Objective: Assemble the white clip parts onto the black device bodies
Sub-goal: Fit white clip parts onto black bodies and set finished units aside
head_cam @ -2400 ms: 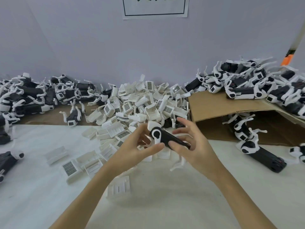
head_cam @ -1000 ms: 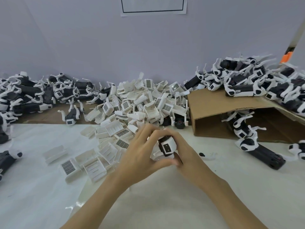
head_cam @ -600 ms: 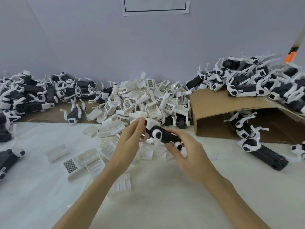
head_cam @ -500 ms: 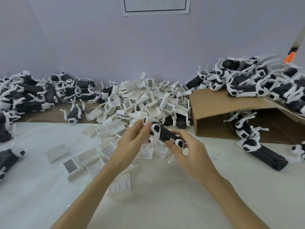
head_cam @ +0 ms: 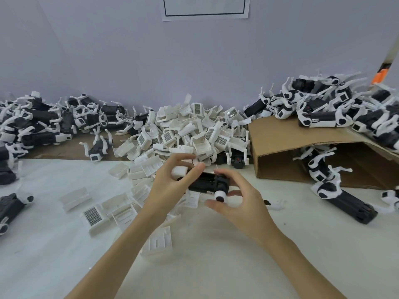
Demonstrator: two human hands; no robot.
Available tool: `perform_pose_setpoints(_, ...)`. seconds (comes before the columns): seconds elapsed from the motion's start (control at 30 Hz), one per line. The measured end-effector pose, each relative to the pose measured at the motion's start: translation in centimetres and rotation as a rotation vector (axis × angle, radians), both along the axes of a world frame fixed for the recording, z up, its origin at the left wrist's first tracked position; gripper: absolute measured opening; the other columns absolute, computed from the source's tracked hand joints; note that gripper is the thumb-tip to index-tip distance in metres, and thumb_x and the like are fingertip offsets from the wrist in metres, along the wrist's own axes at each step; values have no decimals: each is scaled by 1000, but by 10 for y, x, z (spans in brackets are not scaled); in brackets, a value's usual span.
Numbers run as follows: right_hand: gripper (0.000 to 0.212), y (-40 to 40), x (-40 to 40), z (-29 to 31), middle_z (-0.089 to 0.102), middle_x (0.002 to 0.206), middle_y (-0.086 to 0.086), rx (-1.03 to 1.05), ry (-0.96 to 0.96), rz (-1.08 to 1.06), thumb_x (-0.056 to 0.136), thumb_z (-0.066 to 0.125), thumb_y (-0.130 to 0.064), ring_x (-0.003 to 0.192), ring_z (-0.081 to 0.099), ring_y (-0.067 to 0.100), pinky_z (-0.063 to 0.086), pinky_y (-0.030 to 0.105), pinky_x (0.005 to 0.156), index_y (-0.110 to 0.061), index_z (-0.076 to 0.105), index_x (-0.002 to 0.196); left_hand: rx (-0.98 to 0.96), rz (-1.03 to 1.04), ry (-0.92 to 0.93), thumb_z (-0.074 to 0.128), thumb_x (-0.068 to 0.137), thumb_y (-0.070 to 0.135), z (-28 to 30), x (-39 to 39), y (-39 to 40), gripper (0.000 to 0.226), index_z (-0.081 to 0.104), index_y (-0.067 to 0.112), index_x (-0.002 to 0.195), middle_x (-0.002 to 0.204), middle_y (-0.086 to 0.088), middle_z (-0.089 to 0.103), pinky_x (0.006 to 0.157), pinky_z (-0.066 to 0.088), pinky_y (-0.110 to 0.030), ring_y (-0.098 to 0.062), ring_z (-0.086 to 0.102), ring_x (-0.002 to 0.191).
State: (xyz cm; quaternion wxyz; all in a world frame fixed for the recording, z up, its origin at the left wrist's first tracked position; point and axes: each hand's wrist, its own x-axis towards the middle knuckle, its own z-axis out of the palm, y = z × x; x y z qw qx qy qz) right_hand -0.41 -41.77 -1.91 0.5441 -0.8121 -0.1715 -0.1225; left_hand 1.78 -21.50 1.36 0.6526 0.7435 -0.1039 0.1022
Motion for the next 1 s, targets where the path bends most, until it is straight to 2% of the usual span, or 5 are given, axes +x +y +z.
perform_pose_setpoints(0.17, 40, -2, 1, -1, 64, 129, -27, 6, 49, 52, 108, 44, -52, 110, 66, 15, 54, 29, 92, -51, 44, 148, -258, 293, 8, 77, 96, 32, -3, 11, 10, 19, 78, 20, 81, 85, 3, 75, 70, 52, -12, -4, 71, 79)
perform_pose_setpoints(0.3, 44, -19, 9, -10, 61, 133, -16, -449, -127, 0, 104, 56, -2, 127, 50, 7, 43, 27, 107, -28, 66, 137, -373, 380, 88, 75, 97, 30, 1, 21, 29, 26, 74, 23, 72, 76, 9, 72, 79, 50, -21, -4, 67, 75)
perform_pose_setpoints(0.5, 7, -12, 15, -13, 60, 106, -11, -610, -216, -76, 91, 80, -20, 109, 50, 8, 44, 26, 91, -22, 77, 97, -356, 404, 104, 75, 97, 29, 2, 21, 29, 20, 74, 18, 80, 81, 7, 74, 97, 54, -38, -11, 69, 87)
perform_pose_setpoints(0.73, 4, -12, 12, 1, 72, 118, -14, 94, 115, -91, 95, 76, -21, 108, 69, 5, 53, 22, 95, -22, 76, 98, -305, 384, 36, 75, 96, 29, 3, 18, 24, 20, 73, 18, 79, 82, 9, 70, 90, 54, -34, -14, 67, 87)
perform_pose_setpoints(1.0, 53, -15, 13, 13, 73, 123, 22, 846, 521, 33, 85, 77, -26, 121, 67, 39, 59, 38, 98, -1, 61, 129, -211, 310, 27, 71, 99, 26, 1, 10, 13, 27, 72, 23, 72, 83, 2, 72, 88, 52, -31, -9, 66, 83)
